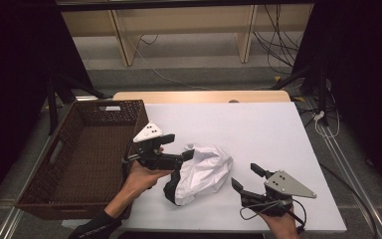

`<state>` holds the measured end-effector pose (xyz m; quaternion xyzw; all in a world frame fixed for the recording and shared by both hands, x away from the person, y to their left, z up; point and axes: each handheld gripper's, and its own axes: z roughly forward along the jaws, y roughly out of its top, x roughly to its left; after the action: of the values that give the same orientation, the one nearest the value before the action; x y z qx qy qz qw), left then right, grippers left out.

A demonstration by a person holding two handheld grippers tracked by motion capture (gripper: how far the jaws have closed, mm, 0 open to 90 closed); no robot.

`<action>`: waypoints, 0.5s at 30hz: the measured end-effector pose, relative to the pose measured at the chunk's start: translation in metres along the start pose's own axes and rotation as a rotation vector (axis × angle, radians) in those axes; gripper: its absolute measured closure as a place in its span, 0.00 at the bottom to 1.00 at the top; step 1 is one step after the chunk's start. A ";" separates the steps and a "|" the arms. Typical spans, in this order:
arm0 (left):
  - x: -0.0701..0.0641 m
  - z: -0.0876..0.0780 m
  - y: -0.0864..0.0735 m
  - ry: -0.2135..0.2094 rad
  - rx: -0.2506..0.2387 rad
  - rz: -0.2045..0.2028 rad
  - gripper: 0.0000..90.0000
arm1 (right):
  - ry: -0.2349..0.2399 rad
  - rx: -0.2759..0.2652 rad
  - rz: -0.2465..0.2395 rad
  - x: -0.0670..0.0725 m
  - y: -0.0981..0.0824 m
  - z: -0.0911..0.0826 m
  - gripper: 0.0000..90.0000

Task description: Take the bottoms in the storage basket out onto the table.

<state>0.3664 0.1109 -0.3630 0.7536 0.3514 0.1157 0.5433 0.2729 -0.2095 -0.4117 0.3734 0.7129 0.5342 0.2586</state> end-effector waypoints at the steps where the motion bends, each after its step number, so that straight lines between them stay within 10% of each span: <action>1: 0.000 -0.001 0.000 0.000 0.000 0.002 0.12 | 0.000 0.000 0.001 0.000 0.000 0.000 0.29; 15: -0.009 -0.020 -0.011 -0.020 -0.055 -0.003 0.12 | 0.003 -0.001 0.001 0.001 0.000 0.000 0.29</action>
<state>0.3444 0.1219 -0.3631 0.7390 0.3437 0.1169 0.5676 0.2729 -0.2089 -0.4120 0.3727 0.7131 0.5352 0.2573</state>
